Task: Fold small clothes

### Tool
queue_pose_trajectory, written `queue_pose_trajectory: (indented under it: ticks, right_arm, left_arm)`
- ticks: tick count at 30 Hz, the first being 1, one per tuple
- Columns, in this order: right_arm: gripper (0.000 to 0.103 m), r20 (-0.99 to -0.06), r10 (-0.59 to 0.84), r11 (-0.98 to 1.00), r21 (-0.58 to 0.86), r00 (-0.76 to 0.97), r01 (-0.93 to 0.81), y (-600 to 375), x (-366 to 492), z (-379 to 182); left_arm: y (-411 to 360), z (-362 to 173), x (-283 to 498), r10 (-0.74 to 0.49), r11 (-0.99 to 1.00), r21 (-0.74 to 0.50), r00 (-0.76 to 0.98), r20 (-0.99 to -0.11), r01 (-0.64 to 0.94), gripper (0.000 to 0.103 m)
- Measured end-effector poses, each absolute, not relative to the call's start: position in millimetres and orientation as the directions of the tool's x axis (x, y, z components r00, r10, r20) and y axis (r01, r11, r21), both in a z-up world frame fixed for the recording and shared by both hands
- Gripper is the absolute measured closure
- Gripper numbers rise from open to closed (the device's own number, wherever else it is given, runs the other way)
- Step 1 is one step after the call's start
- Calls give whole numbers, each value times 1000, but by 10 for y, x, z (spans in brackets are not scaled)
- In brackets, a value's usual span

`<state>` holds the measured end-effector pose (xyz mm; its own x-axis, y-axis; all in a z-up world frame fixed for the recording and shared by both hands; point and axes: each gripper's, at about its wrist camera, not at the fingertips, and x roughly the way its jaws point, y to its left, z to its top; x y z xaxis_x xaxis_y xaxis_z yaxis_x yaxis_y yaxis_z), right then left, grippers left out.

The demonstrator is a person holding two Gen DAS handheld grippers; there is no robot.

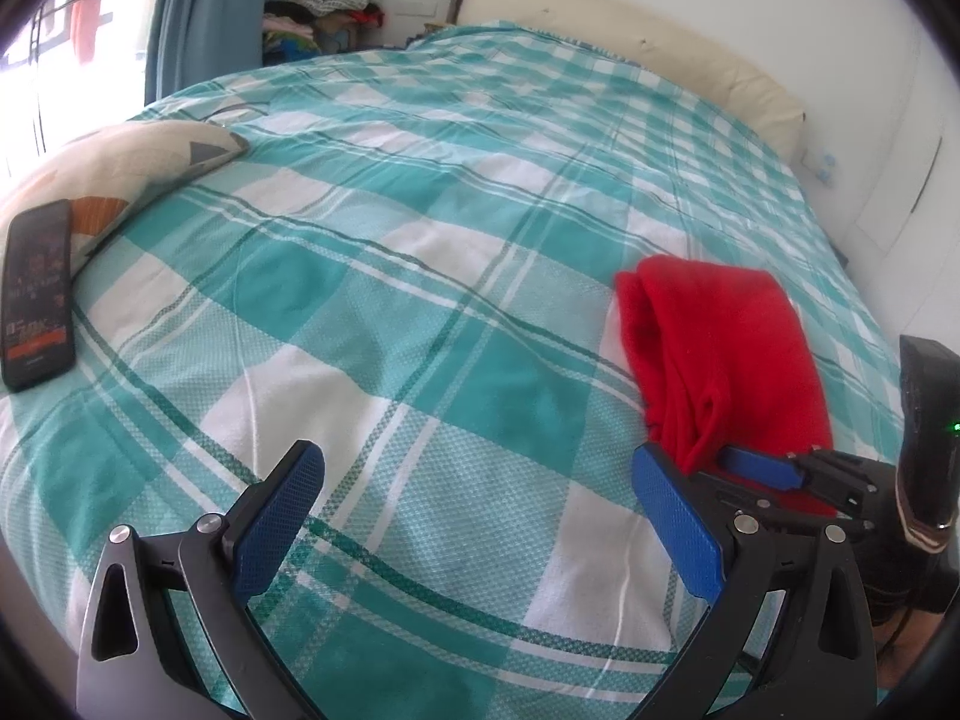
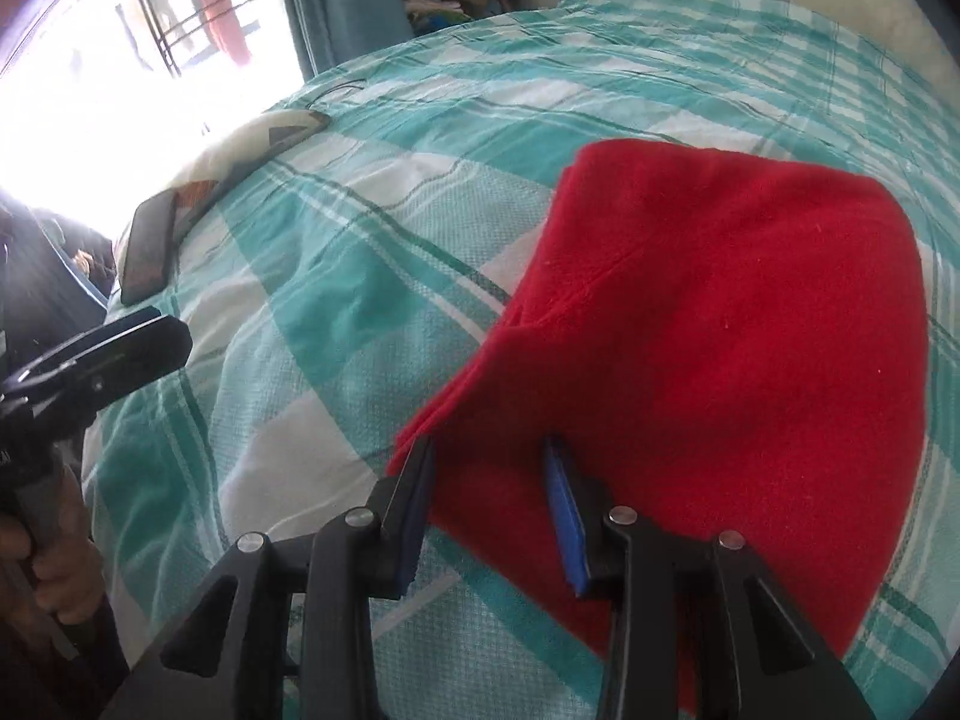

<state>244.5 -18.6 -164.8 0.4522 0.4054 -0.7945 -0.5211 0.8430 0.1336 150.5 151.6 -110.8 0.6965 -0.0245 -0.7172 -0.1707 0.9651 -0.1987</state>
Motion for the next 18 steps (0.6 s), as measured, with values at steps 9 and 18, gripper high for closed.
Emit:
queue_pose_trajectory:
  ticks: [9,18]
  right_arm:
    - [65,-741,310,885,-4,595,-465,-715,1842,-1232]
    - [64,-781,276,925,56,561,-377,-1025,1868,-1583]
  left_arm:
    - [1337,-1083,1504,-40,978,-170,696,-717,-120,1]
    - [1197,-1081,1479,20,991,-82,705,-709,-110,1]
